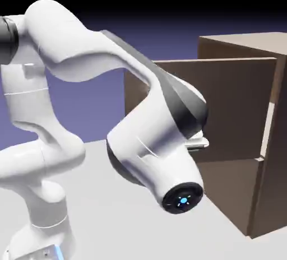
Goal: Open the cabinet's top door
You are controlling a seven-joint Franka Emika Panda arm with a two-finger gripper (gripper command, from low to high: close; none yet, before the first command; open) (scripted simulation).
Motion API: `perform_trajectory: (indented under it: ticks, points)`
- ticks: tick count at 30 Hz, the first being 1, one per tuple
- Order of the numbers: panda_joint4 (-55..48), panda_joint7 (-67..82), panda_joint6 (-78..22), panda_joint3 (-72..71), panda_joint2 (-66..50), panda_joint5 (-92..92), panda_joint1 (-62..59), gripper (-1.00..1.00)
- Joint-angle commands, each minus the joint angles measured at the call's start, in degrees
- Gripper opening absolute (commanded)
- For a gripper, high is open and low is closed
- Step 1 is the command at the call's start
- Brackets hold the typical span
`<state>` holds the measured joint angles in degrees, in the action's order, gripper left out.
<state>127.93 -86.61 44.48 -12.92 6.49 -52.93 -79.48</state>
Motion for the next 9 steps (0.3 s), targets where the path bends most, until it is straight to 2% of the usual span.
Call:
perform_trajectory:
  ticks: [1, 7, 8, 9]
  points:
    - [-2.1, 0.4, -0.8, -0.1, -1.8, 1.2, 0.2, -1.0]
    - [-12.6, 1.3, -4.6, -0.7, -10.6, 6.2, 0.8, -1.0]
    - [-12.6, 1.3, -4.6, -0.7, -10.6, 6.2, 0.8, 1.0]
    - [-12.6, 1.3, -4.6, -0.7, -10.6, 6.2, 0.8, 1.0]
